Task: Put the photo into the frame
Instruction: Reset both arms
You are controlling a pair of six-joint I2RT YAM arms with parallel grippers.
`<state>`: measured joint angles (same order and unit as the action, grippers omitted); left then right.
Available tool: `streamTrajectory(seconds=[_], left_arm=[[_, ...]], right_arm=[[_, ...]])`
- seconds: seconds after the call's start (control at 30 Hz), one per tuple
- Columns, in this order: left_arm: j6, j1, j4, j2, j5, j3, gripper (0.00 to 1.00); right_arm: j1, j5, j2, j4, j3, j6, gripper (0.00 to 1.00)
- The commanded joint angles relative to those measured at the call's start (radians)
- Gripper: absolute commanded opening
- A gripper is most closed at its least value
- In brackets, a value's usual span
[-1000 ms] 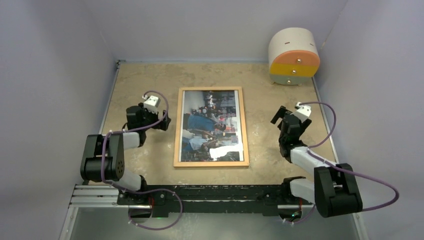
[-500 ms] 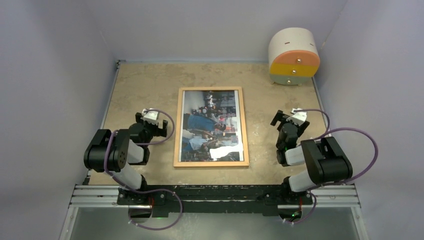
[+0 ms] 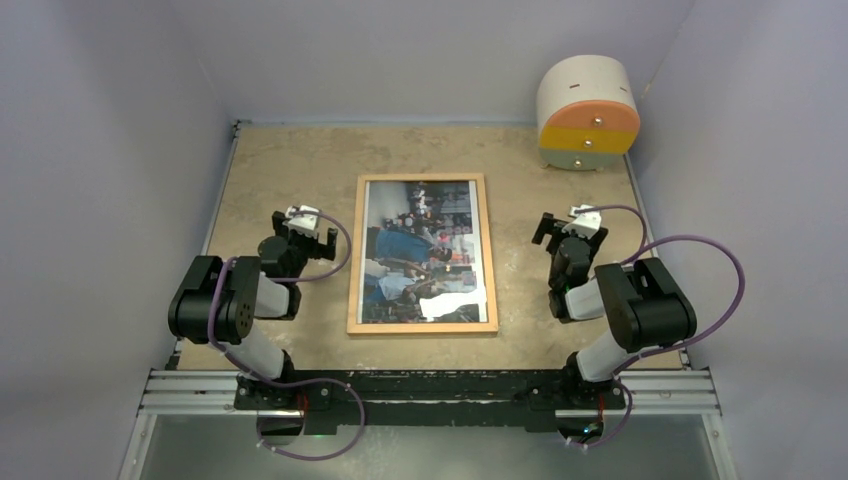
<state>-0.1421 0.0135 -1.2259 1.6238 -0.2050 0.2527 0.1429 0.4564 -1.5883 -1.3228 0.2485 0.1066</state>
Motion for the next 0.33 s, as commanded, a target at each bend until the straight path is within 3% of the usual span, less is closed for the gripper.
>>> streamTrajectory(seconds=[0.0,0.3], left_arm=[[-0.005,0.0,-0.053,0.003,-0.01,0.003,1.0],[-0.007,0.001,-0.04,0.003,-0.005,0.01,1.0]], right_arm=[[-0.003,0.009,0.008,-0.07,0.0,-0.029,0.99],[-0.003,0.009,0.005,-0.075,0.0,-0.03,0.99]])
